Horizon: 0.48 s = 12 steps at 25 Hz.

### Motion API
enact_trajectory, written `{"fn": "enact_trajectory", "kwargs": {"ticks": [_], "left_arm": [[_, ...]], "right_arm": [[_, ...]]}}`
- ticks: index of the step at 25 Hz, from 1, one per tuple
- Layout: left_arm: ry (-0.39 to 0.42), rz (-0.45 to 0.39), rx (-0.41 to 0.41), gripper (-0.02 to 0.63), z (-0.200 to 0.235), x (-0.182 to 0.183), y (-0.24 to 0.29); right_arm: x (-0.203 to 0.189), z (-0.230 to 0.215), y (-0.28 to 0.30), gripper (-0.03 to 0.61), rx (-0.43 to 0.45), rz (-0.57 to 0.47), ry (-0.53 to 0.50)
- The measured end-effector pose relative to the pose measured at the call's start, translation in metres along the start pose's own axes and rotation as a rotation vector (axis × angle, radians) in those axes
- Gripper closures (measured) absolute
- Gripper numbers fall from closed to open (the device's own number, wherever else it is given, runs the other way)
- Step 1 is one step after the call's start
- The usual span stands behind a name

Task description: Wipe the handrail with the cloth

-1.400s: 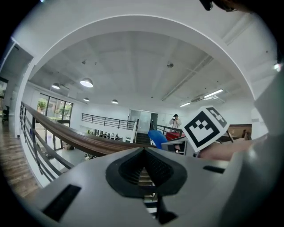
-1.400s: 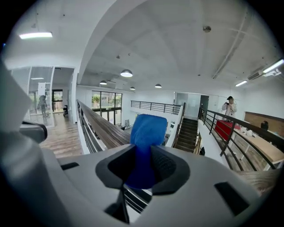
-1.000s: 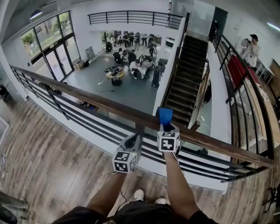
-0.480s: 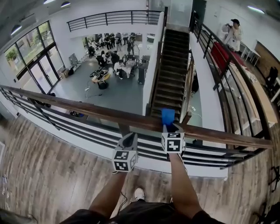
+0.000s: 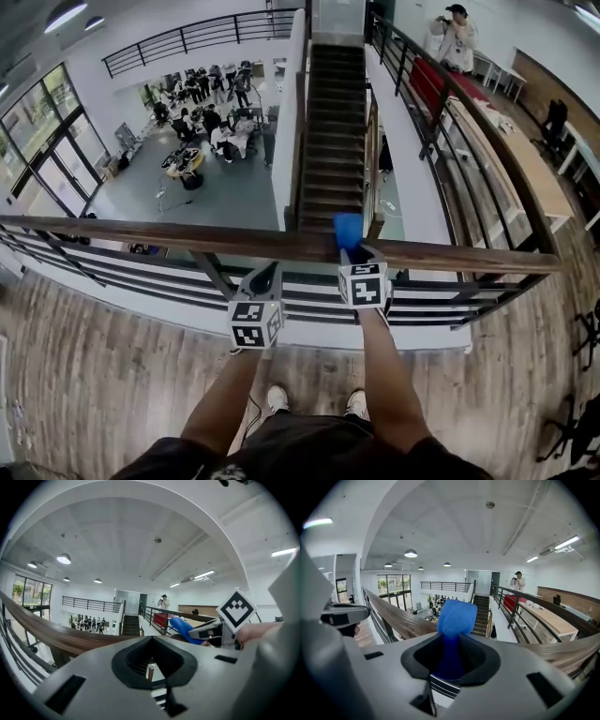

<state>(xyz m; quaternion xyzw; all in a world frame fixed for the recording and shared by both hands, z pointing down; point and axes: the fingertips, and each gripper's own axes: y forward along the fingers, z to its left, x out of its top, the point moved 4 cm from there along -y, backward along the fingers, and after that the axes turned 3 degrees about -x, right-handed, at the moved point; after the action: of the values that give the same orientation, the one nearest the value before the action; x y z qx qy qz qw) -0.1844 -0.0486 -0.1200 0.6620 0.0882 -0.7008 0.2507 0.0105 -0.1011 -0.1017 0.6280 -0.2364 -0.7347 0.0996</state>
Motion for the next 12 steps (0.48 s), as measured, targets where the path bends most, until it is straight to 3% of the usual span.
{"fn": "enact_trajectory", "kwargs": {"ticks": [12], "left_arm": [[-0.005, 0.011, -0.048, 0.611, -0.171, -0.019, 0.073]], "right_arm": [[-0.064, -0.204, -0.051, 0.471, -0.048, 0.002, 0.047]]}}
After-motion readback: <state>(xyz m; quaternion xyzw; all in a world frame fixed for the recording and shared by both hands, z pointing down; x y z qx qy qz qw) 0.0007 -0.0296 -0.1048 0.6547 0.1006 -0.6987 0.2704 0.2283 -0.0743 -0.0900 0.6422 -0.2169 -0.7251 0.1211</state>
